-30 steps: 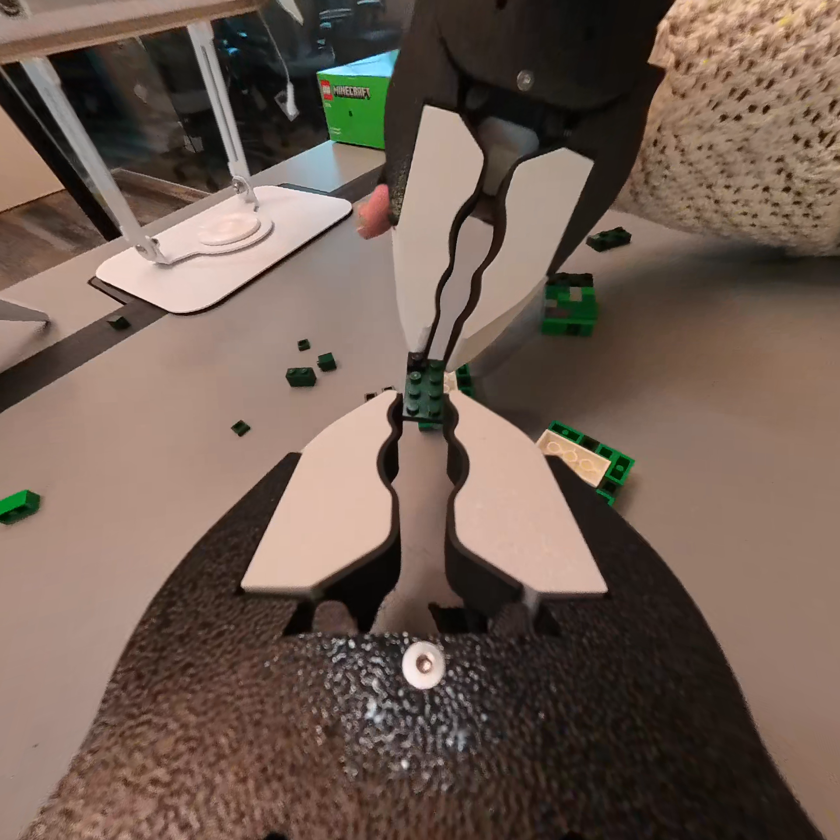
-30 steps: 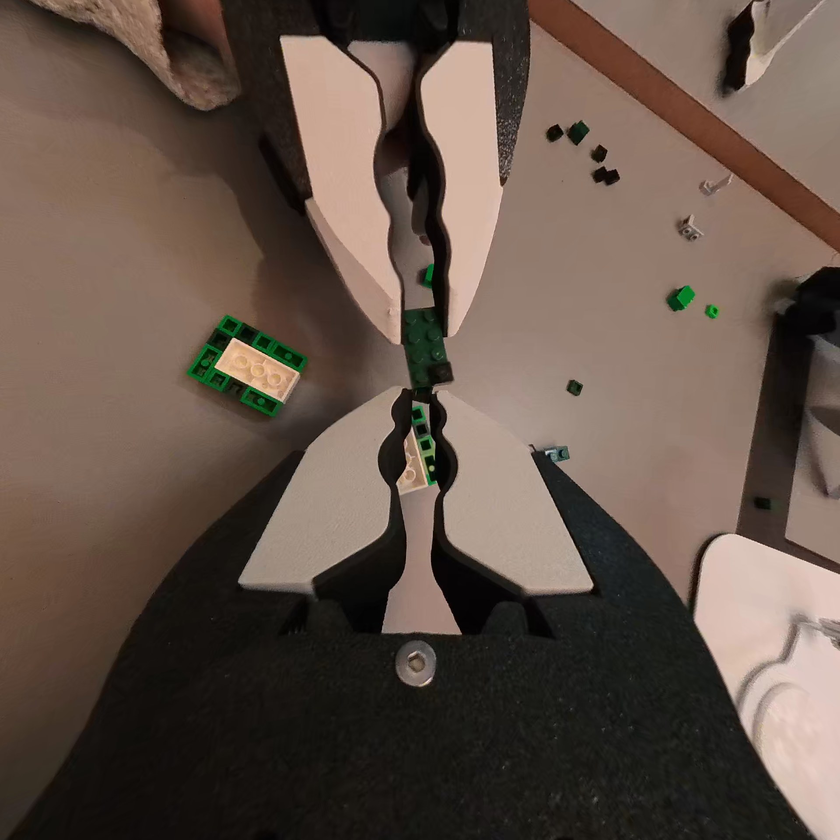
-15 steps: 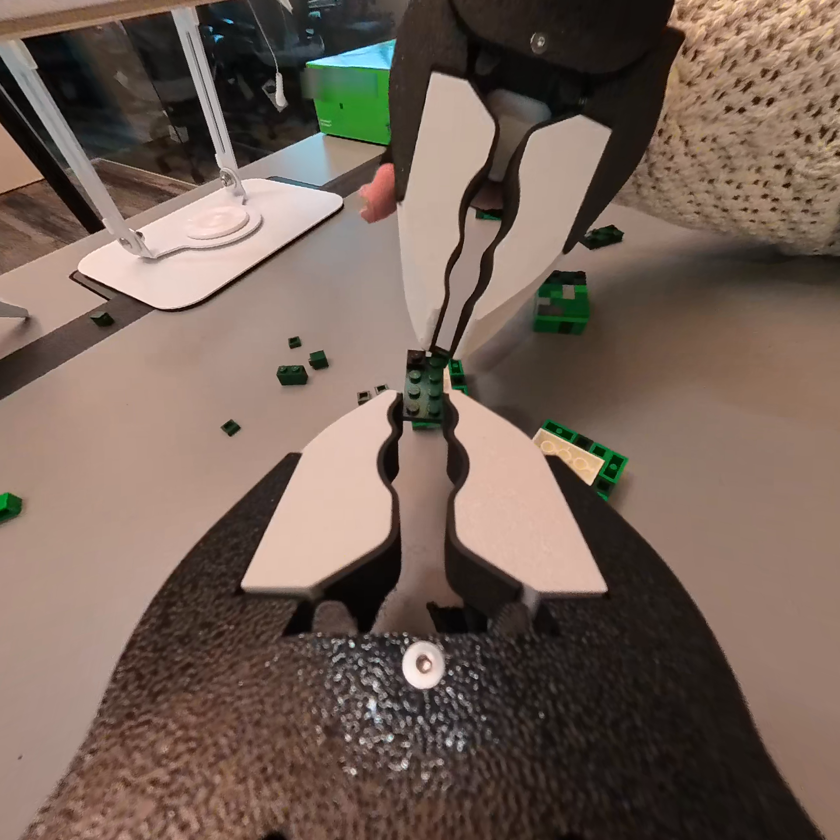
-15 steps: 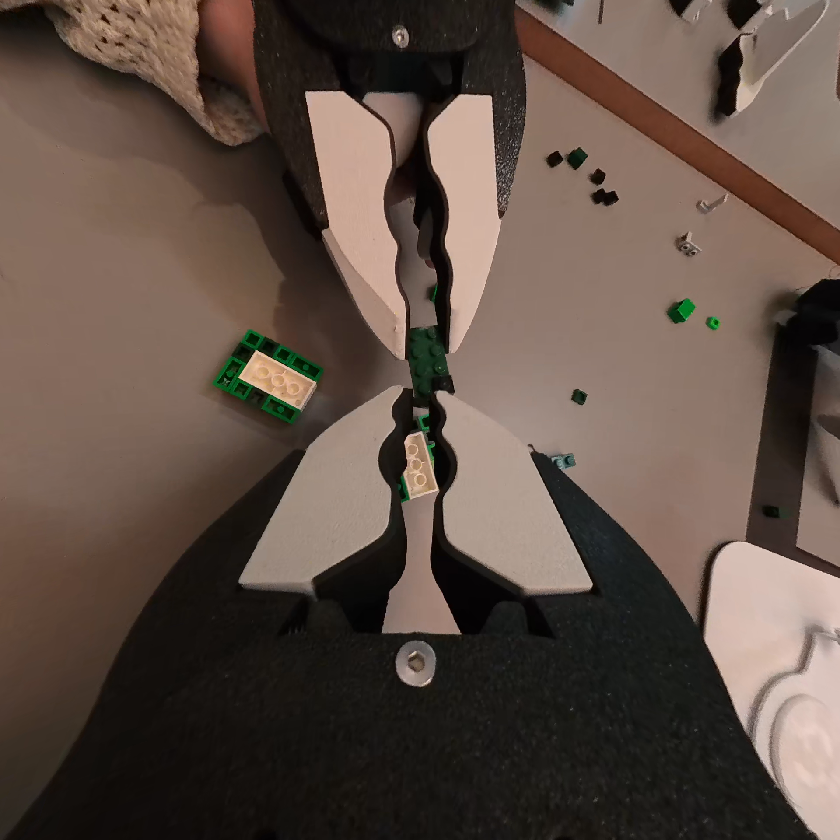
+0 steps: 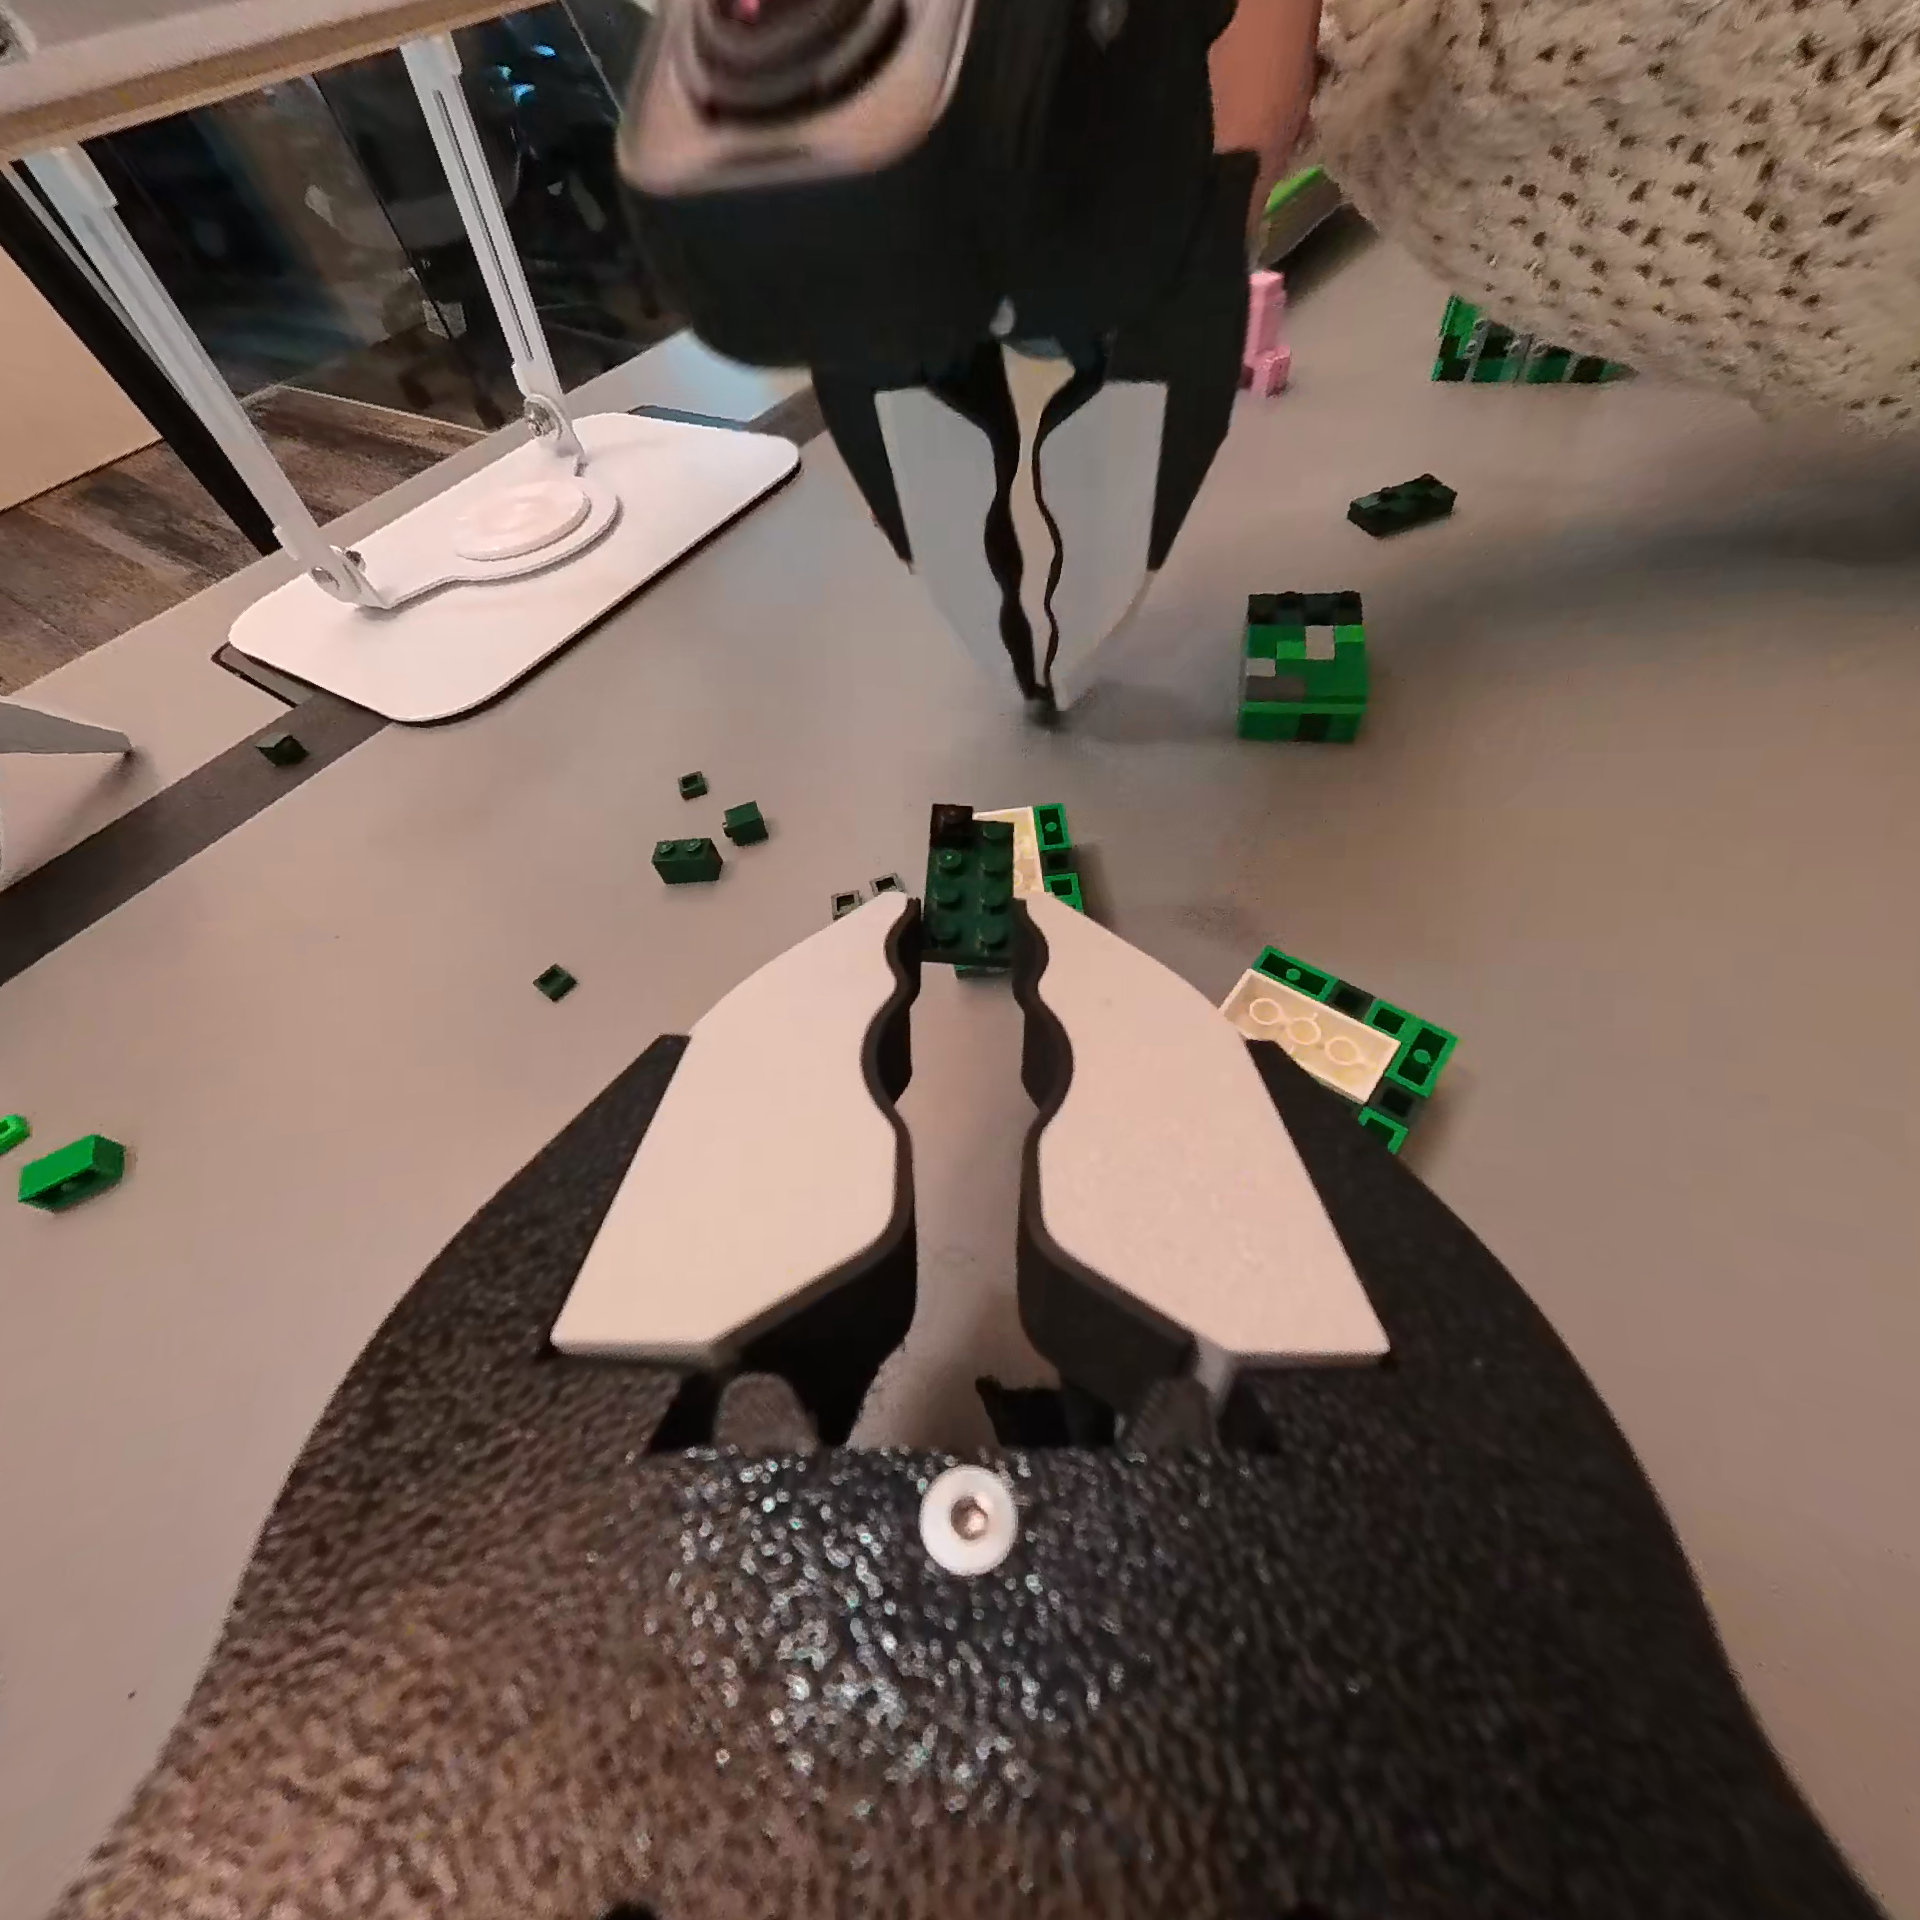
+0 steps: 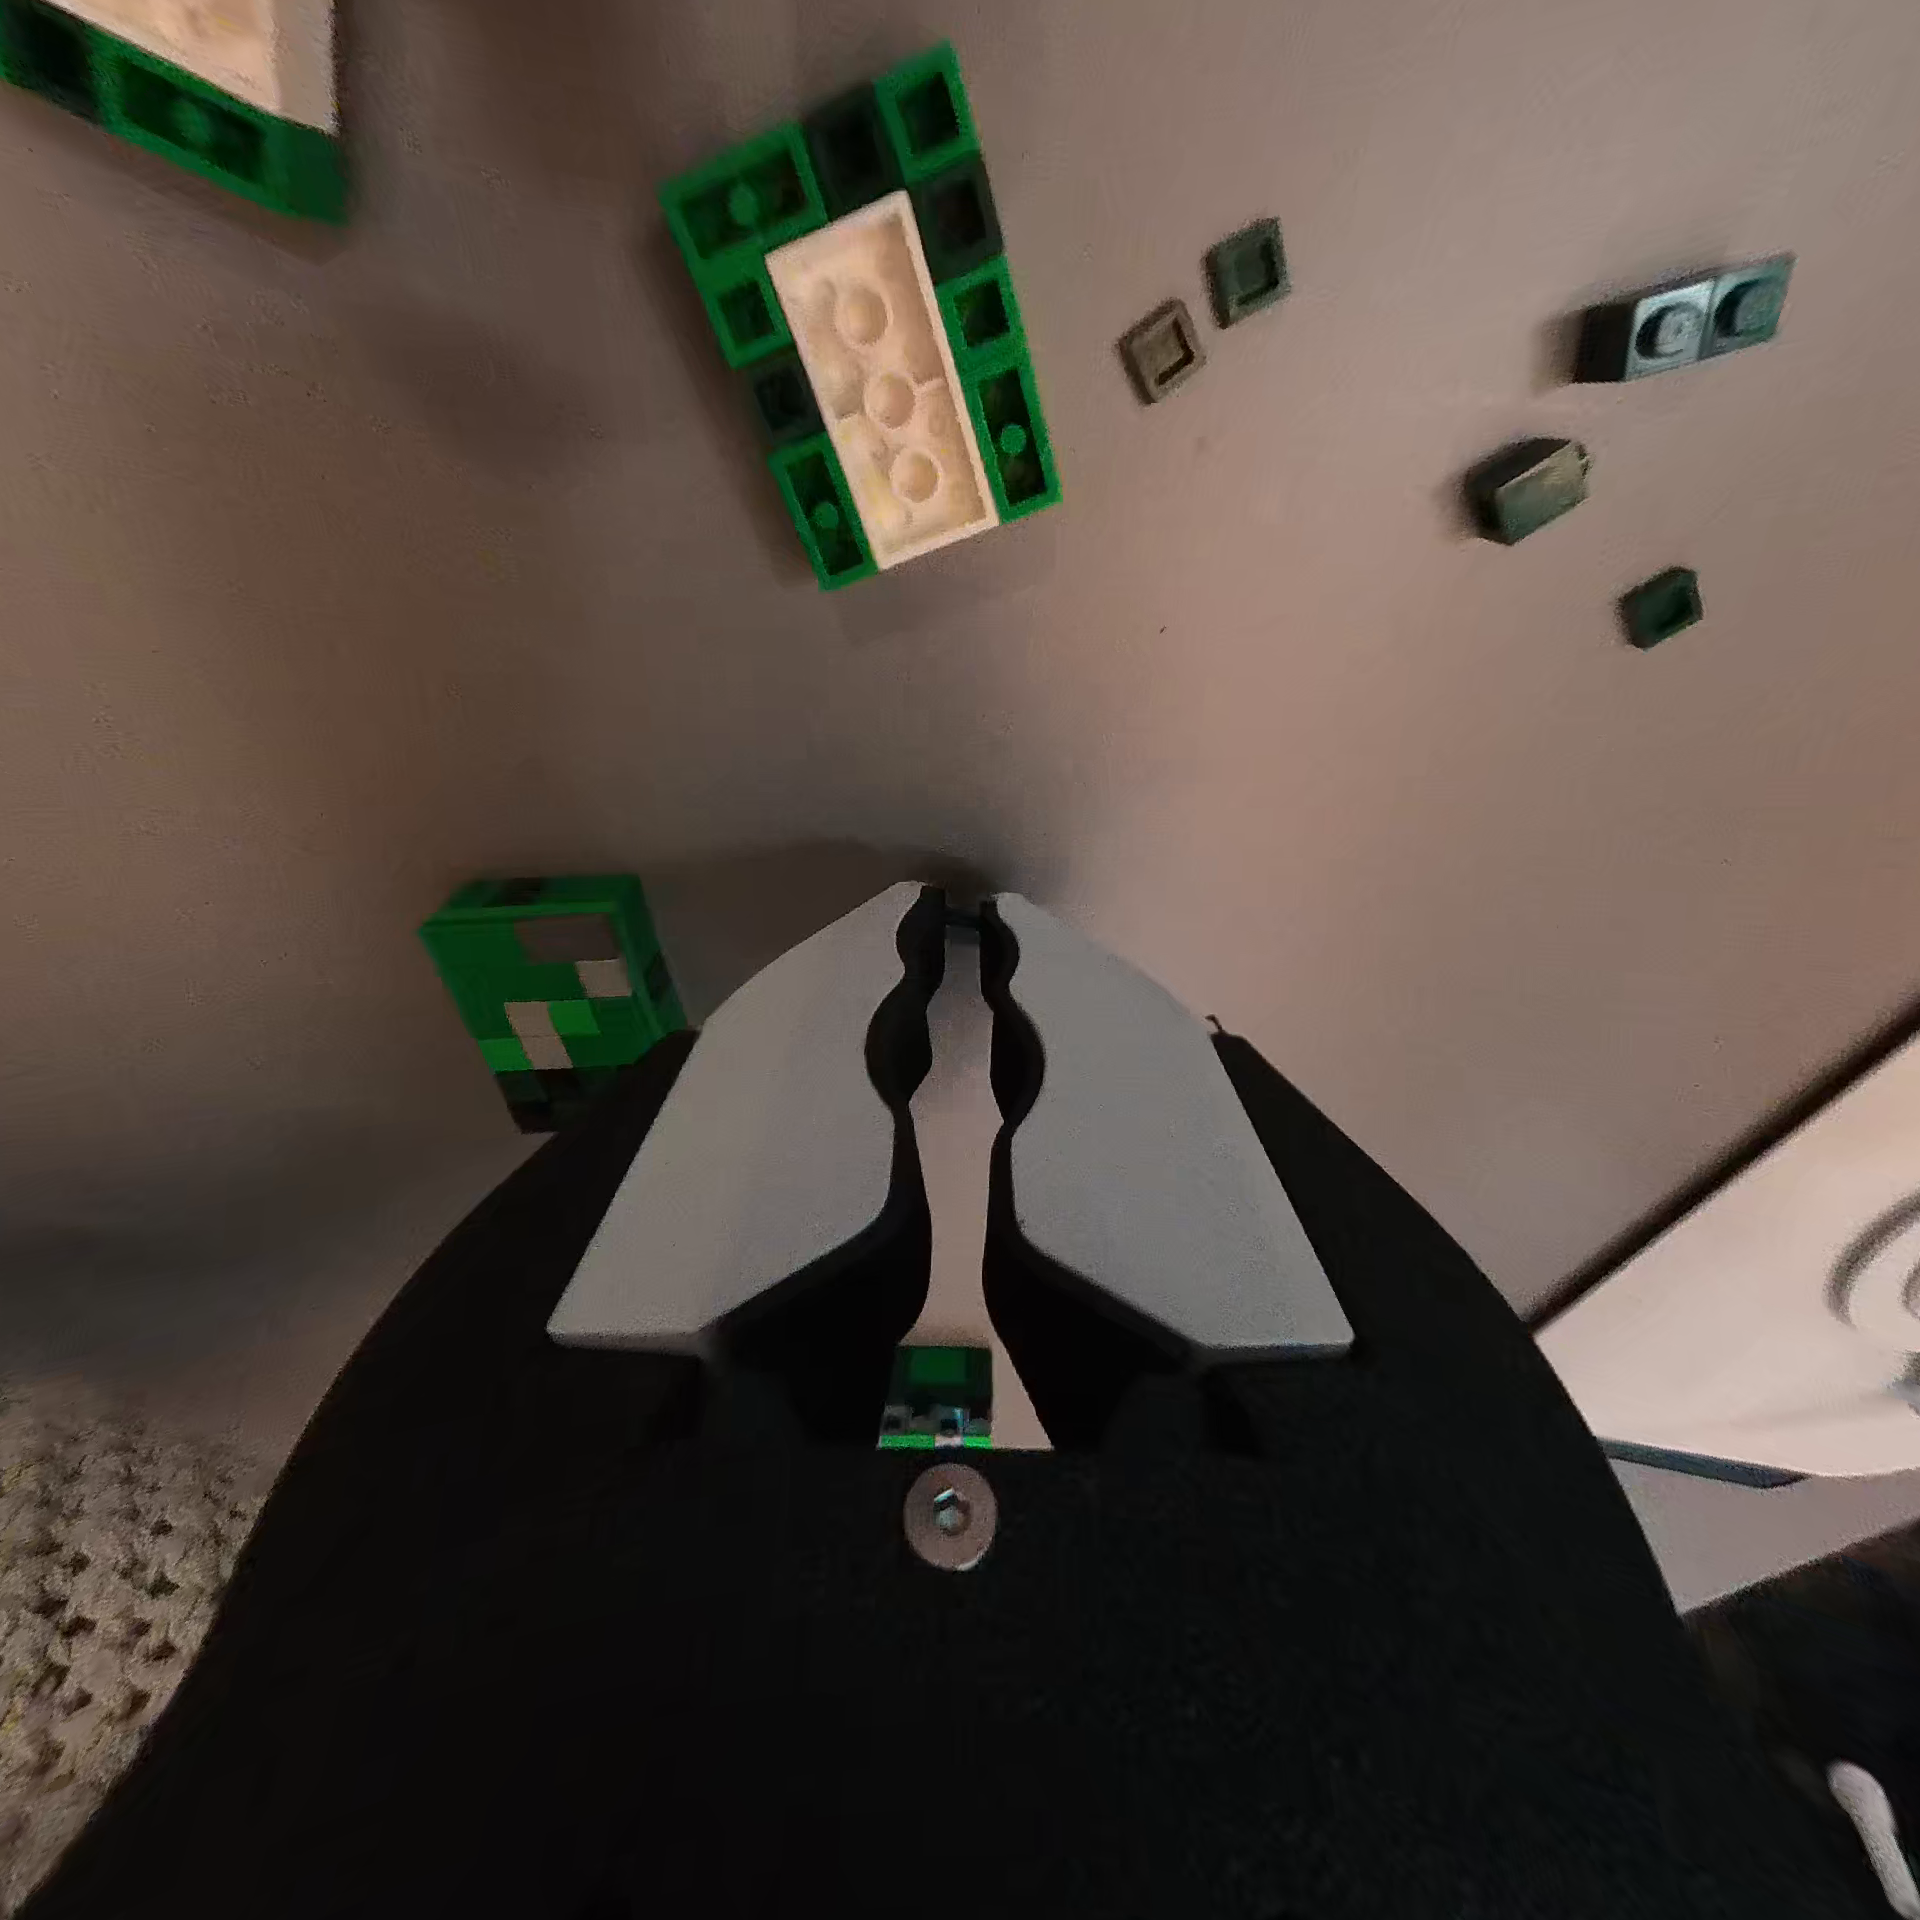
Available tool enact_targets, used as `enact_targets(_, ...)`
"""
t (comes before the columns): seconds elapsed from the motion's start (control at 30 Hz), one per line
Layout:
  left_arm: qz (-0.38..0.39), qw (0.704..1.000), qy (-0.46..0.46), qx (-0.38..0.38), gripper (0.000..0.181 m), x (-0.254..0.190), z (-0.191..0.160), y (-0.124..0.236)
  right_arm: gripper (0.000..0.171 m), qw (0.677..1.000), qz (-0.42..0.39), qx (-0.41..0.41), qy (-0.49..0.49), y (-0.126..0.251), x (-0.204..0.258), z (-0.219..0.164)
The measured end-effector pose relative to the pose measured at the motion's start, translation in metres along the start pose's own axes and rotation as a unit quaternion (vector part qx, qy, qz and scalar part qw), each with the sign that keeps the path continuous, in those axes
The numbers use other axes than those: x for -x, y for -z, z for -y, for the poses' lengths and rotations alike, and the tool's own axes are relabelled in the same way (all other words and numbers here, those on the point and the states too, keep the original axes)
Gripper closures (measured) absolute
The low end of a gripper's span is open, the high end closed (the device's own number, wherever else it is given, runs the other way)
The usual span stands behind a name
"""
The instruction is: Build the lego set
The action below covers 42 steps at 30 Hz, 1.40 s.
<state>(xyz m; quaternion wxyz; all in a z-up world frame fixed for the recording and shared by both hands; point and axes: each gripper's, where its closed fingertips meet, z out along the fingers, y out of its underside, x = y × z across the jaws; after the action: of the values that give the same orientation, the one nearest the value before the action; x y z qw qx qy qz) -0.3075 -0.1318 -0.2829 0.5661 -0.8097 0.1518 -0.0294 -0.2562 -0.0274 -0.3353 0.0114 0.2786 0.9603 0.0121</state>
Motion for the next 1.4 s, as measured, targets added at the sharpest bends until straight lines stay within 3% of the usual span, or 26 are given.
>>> enact_targets(0.03,-0.001,1.0,0.0,0.0,0.166,0.0,0.0,0.0,0.171,1.0,0.0,0.002,0.001,-0.002,-0.001,0.0)
enact_targets(0.23,-0.001,1.0,0.0,0.001,0.165,0.0,0.0,0.0,0.169,0.999,-0.02,-0.046,-0.01,0.002,-0.005,0.009)
enact_targets(0.37,-0.003,1.0,0.005,-0.003,0.166,0.0,0.0,0.0,0.159,0.98,-0.078,-0.162,-0.09,0.031,-0.025,-0.003)
enact_targets(0.53,-0.011,1.0,0.01,-0.005,0.166,-0.003,0.0,-0.001,0.158,0.911,-0.147,-0.28,-0.263,0.057,-0.051,-0.051)
enact_targets(0.77,-0.013,1.0,0.0,-0.003,0.166,-0.005,0.0,-0.003,0.158,0.83,-0.259,-0.312,-0.382,0.069,-0.064,-0.109)
enact_targets(0.93,-0.015,1.0,0.002,-0.006,0.166,-0.006,0.0,-0.003,0.159,0.726,-0.328,-0.405,-0.45,0.114,-0.071,-0.14)
enact_targets(1.03,-0.014,1.0,0.0,-0.007,0.166,-0.006,0.0,-0.003,0.161,0.678,-0.369,-0.433,-0.465,0.137,-0.07,-0.158)
enact_targets(1.1,-0.015,1.0,0.0,-0.007,0.166,-0.006,0.0,-0.003,0.162,0.676,-0.364,-0.424,-0.481,0.137,-0.068,-0.166)
enact_targets(1.17,-0.016,1.0,-0.002,-0.007,0.166,-0.007,0.001,-0.003,0.161,0.696,-0.339,-0.384,-0.503,0.121,-0.069,-0.174)
enact_targets(1.27,-0.019,1.0,-0.006,-0.007,0.166,-0.009,0.001,-0.004,0.152,0.729,-0.205,-0.309,-0.575,0.07,-0.066,-0.18)
enact_targets(1.4,-0.025,1.0,-0.011,-0.007,0.166,-0.013,0.001,-0.005,0.146,0.709,-0.083,-0.255,-0.652,0.026,-0.078,-0.194)
